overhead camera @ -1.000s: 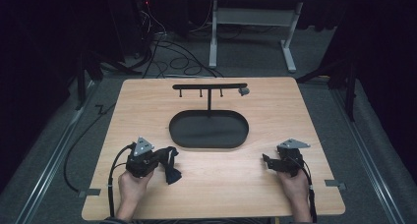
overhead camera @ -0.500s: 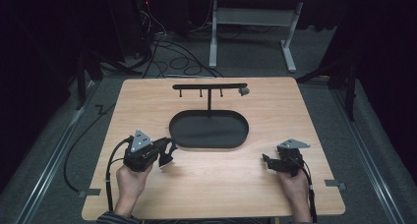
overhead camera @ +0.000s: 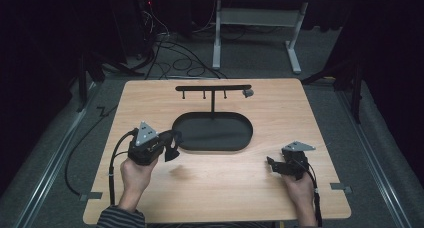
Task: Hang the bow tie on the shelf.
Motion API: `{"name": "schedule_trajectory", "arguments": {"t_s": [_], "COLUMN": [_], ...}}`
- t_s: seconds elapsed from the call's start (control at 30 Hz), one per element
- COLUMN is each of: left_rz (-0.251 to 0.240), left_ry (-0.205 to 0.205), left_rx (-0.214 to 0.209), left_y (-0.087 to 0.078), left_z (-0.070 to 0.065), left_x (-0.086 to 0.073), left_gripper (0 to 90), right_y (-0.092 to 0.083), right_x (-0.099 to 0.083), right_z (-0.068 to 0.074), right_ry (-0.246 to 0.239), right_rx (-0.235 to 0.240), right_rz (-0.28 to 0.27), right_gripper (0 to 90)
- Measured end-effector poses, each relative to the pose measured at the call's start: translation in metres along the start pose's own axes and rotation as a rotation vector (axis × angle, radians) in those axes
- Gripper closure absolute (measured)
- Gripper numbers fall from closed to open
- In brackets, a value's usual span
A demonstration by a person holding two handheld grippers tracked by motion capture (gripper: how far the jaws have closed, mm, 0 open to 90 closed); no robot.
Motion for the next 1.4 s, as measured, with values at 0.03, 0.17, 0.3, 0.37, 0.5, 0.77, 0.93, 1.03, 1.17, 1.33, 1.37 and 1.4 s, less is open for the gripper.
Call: {"name": "schedule_trajectory", "arguments": {"t_s": [0.03, 0.17, 0.3, 0.37, 0.5, 0.77, 0.93, 1.03, 1.17, 1.33, 1.37, 1.4], "left_rz": [0.000, 0.001, 0.005, 0.002, 0.005, -0.003, -0.004, -0.007, -0.012, -0.017, -0.019, -0.015], "left_ry": [0.000, -0.005, -0.005, -0.012, -0.004, 0.008, 0.014, 0.019, 0.023, 0.027, 0.026, 0.027], "left_rx": [0.000, -0.016, -0.020, -0.020, -0.015, -0.008, 0.000, 0.006, 0.015, 0.020, 0.022, 0.025], "left_y": [0.000, 0.003, 0.005, 0.006, 0.008, 0.015, 0.019, 0.021, 0.023, 0.027, 0.029, 0.031], "left_z": [0.000, 0.000, 0.002, 0.004, 0.007, 0.011, 0.013, 0.015, 0.016, 0.018, 0.018, 0.019], "left_x": [0.000, 0.005, 0.009, 0.011, 0.016, 0.031, 0.039, 0.045, 0.052, 0.058, 0.060, 0.061], "left_gripper": [88.5, 88.5, 88.6, 88.5, 88.6, 88.6, 88.6, 88.6, 88.6, 88.7, 88.7, 88.7], "right_y": [0.000, 0.000, 0.000, 0.000, 0.000, 0.000, 0.000, 0.000, 0.000, 0.000, 0.000, 0.000], "right_x": [0.000, 0.000, 0.000, 0.000, 0.000, 0.000, 0.000, 0.000, 0.000, 0.000, 0.000, 0.000], "right_z": [0.000, 0.000, 0.000, 0.000, 0.000, 0.000, 0.000, 0.000, 0.000, 0.000, 0.000, 0.000], "right_ry": [0.000, -0.001, -0.002, -0.002, -0.002, -0.001, -0.001, -0.001, 0.000, 0.003, 0.003, 0.002], "right_rx": [0.000, 0.000, -0.001, -0.002, 0.000, 0.000, 0.000, 0.000, 0.000, 0.003, 0.003, 0.003], "right_rz": [0.000, 0.000, 0.000, 0.002, 0.000, 0.000, 0.000, 0.000, 0.000, -0.001, -0.001, -0.001], "right_gripper": [30.2, 30.2, 30.2, 30.2, 30.2, 30.1, 30.1, 30.1, 30.1, 30.1, 30.1, 30.1]}}
Point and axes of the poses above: each handheld gripper's, and its own axes: y roughly forward along the jaws, x roughly out of its top, z roughly to its left, the point moved 9 cm from there along y, roughly forward along the jaws, and after that the axes turned 15 degrees about -z, right-handed, at the moved point
